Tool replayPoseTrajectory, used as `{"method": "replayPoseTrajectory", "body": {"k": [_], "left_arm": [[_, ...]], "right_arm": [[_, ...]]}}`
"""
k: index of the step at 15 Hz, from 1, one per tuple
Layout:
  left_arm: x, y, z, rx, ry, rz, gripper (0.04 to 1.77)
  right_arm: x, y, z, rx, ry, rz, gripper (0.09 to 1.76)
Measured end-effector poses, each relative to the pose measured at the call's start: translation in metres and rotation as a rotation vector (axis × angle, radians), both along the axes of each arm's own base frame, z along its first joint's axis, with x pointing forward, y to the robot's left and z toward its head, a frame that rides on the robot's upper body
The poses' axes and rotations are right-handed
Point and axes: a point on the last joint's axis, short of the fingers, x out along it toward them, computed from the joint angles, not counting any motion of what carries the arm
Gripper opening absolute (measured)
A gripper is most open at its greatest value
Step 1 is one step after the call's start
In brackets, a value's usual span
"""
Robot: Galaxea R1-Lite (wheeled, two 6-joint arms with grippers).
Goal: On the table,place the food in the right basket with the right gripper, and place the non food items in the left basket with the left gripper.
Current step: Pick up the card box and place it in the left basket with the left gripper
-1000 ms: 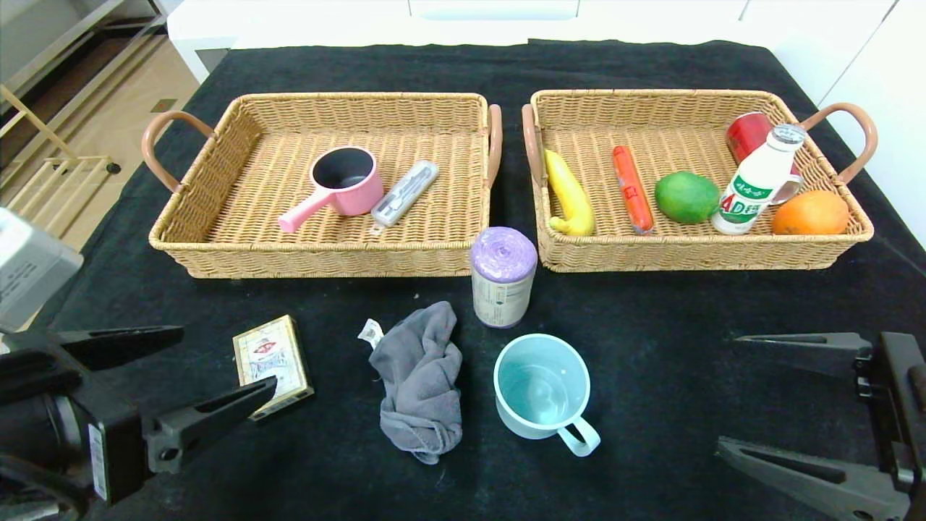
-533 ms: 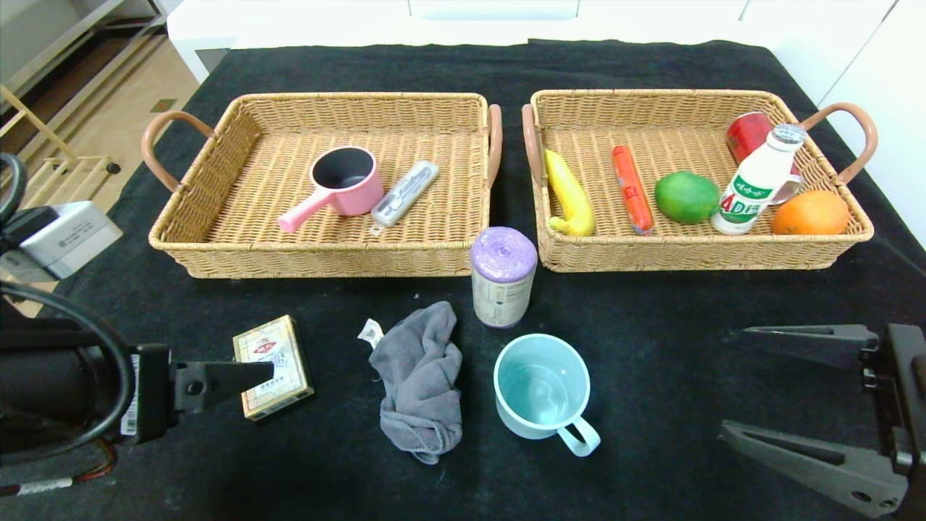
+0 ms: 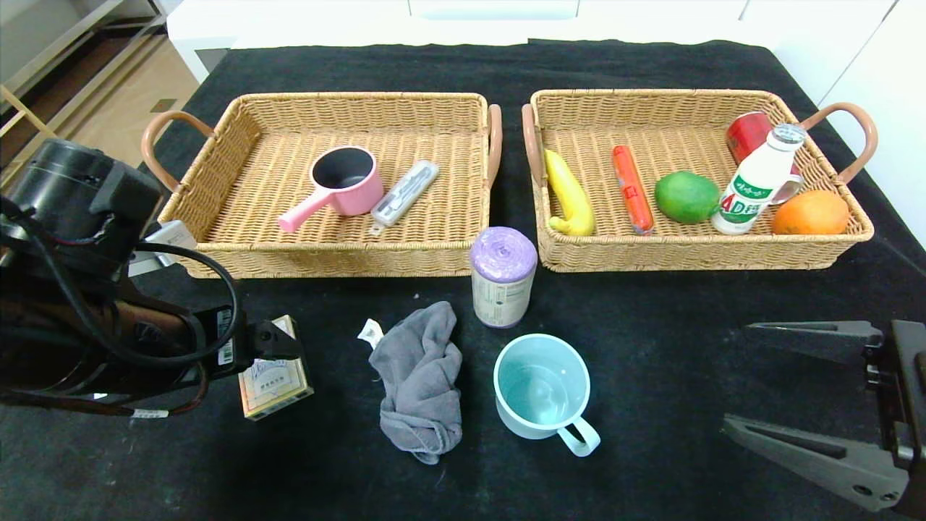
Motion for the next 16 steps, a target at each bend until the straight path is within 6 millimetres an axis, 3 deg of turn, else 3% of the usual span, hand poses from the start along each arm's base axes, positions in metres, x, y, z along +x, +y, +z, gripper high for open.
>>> {"method": "replayPoseTrajectory", "body": {"k": [4,16], "left_arm": [[0.012,-0.003,-0.01,-0.014,0.042,0.013,1.72],[0.022,0.004,-0.027,-0.031,0.117,0.026,1.72]], "right_arm": [[0.0,0.0,0.0,0.0,0.0,-0.003,1.71],[0.002,0.0,-0.002,-0.005,0.01,-0.003,1.71]]}}
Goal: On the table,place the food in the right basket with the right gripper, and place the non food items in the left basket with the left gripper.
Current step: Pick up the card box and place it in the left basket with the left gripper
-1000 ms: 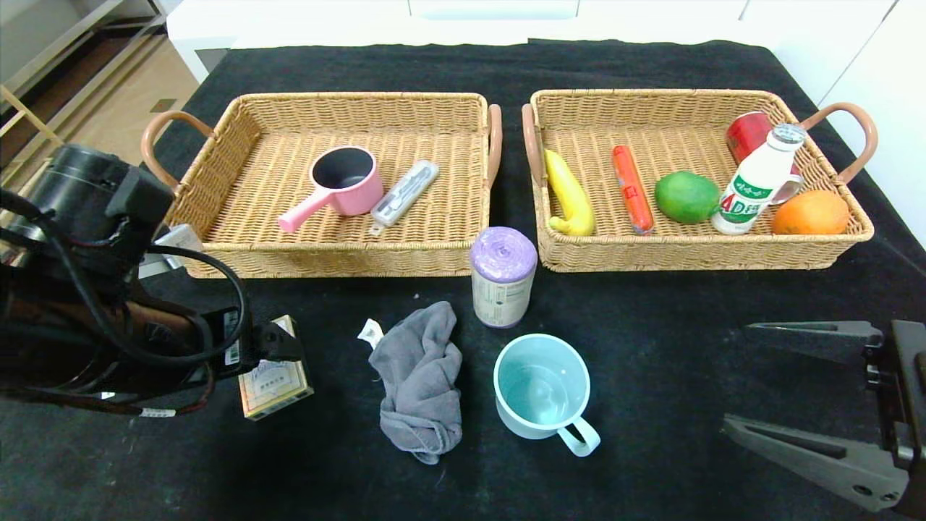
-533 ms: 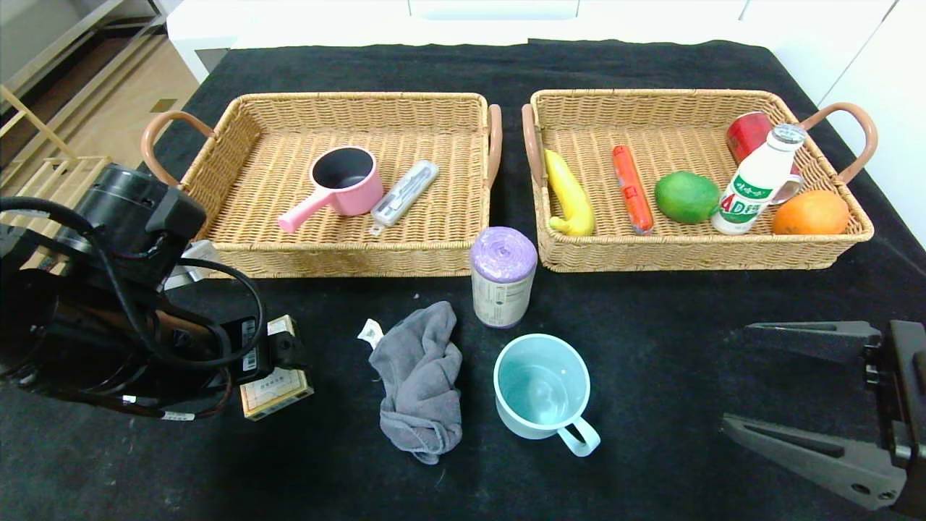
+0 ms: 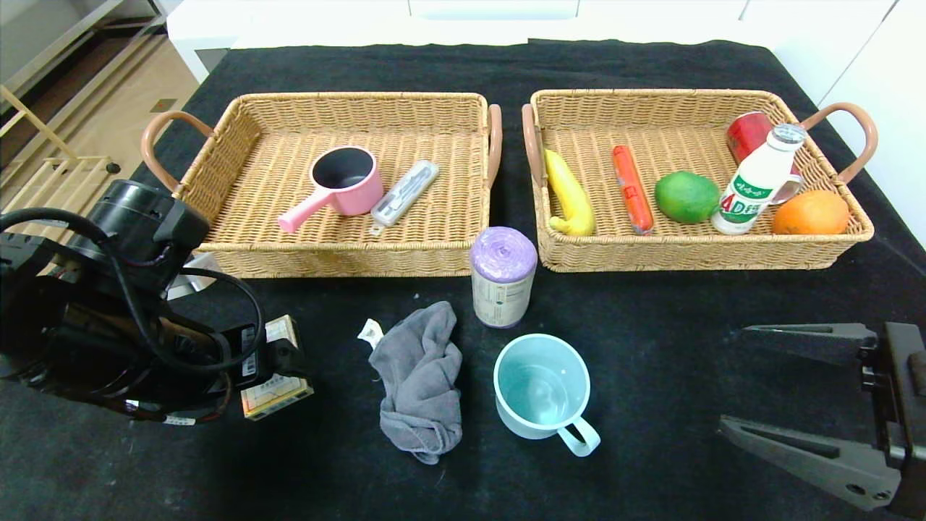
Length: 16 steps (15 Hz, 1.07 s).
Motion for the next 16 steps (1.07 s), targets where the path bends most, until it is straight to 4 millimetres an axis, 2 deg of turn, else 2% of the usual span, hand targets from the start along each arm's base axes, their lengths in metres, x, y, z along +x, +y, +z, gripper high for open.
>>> {"method": "replayPoseTrajectory", "body": {"k": [13,16], "left_arm": [[0.013,0.0,-0.008,-0.005,-0.007,0.009,1.72],[0.014,0.0,-0.008,-0.005,-0.006,0.011,1.24]], "right_arm": [[0.0,0.0,-0.001,-0.003,0.003,0.0,1.71],[0.0,0.0,-0.002,-0.004,0.006,0.0,1.71]]}}
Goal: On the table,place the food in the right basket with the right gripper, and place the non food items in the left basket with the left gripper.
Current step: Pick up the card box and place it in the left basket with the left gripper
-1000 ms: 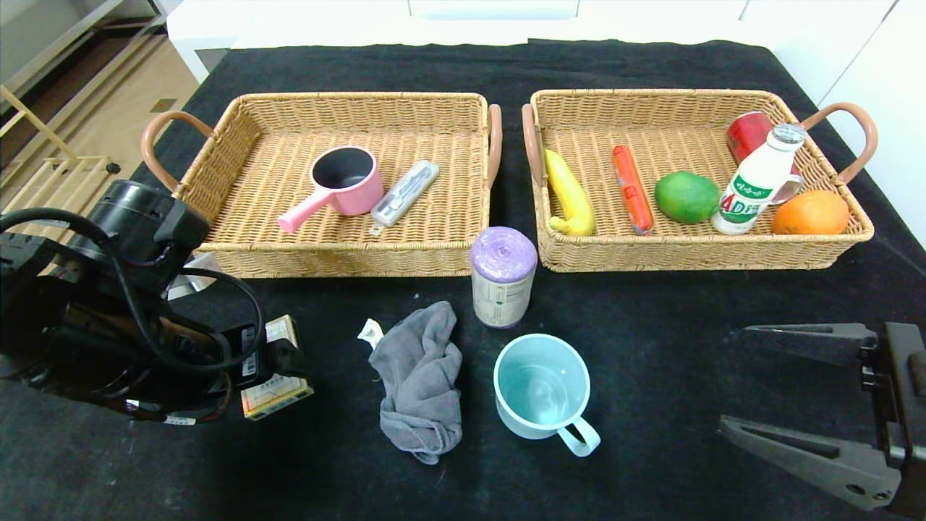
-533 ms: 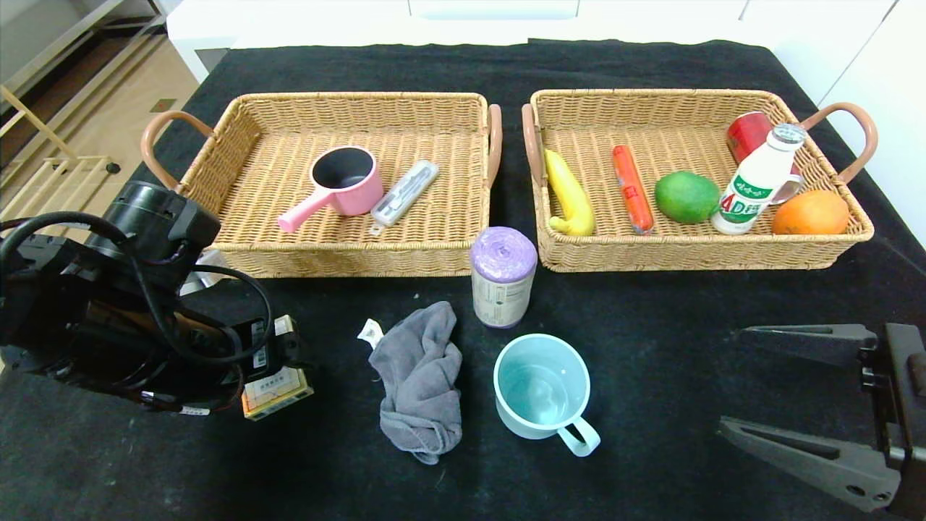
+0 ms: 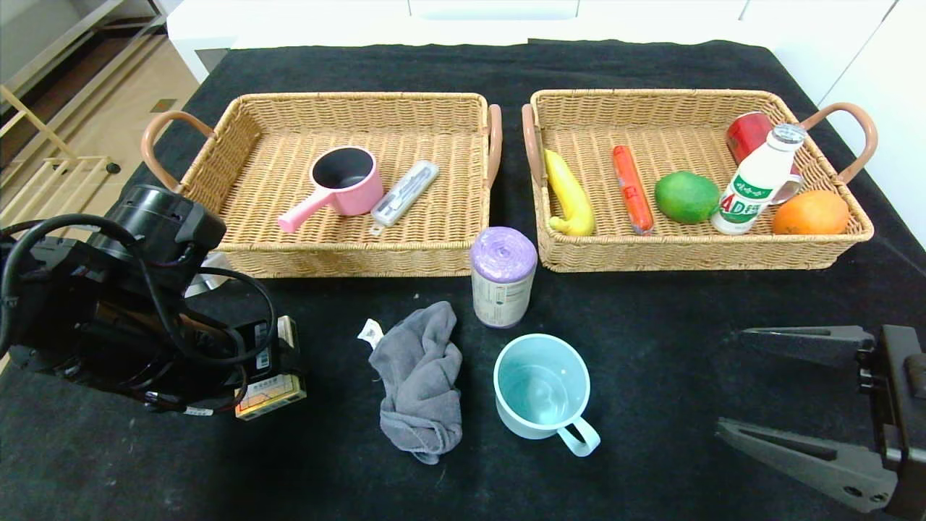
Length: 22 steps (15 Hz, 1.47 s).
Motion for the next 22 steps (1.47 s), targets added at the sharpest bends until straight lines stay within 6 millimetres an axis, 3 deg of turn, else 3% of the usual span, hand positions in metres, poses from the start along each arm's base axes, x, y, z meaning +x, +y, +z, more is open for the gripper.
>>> {"method": "replayPoseTrajectory", "body": {"k": [3,15,22], "left_arm": [[0.0,0.001,-0.001,0.0,0.001,0.003,1.05],[-0.003,0.002,-0.006,0.005,0.021,0.007,1.03],[-0.032,0.008,0.024,-0.002,-0.102,-0.018,1.02]], "right_arm": [[0.001,0.001,-0.002,-0.005,0.006,0.001,1.71],[0.003,0.001,-0.005,-0.027,0.002,0.007,1.71],[0.004,0.001,-0.006,-0.028,0.007,0.007,1.71]]}}
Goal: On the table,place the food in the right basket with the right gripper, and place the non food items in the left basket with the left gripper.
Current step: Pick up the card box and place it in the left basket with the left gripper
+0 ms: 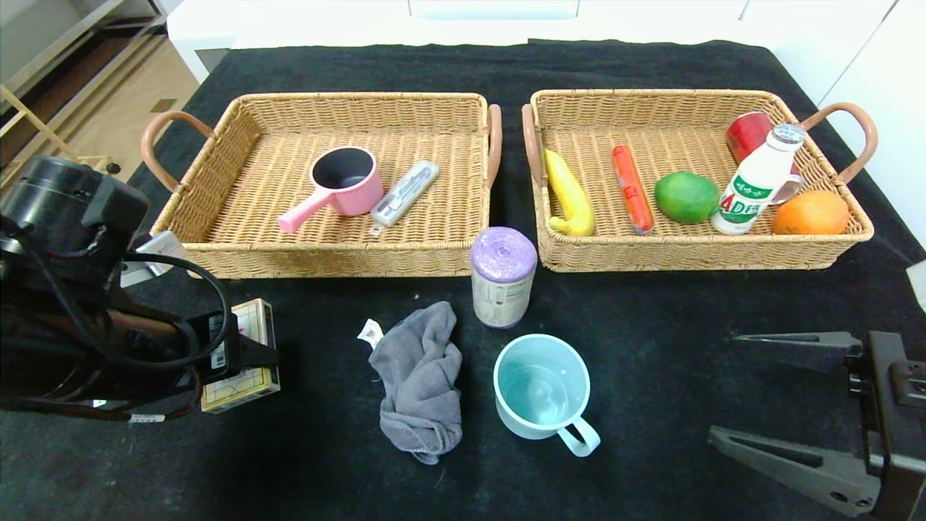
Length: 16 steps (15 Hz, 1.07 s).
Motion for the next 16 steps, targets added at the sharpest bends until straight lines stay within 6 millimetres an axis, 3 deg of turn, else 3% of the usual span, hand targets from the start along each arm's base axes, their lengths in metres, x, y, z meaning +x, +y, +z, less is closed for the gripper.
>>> {"method": "replayPoseTrajectory", "body": {"k": [8,13,16], "left_arm": [[-0.033,-0.001,0.05,-0.024,-0.328,-0.112,1.02],[-0.035,-0.006,0.077,-0.027,-0.502,-0.177,1.01],[-0.023,-0.012,0.085,-0.01,-0.576,-0.201,1.01]], "right_arm": [[-0.001,0.0,0.001,0.003,-0.004,-0.001,1.71],[-0.002,-0.001,0.002,0.005,-0.008,-0.001,1.71],[-0.002,-0.001,0.002,0.004,-0.007,0.0,1.71]]}}
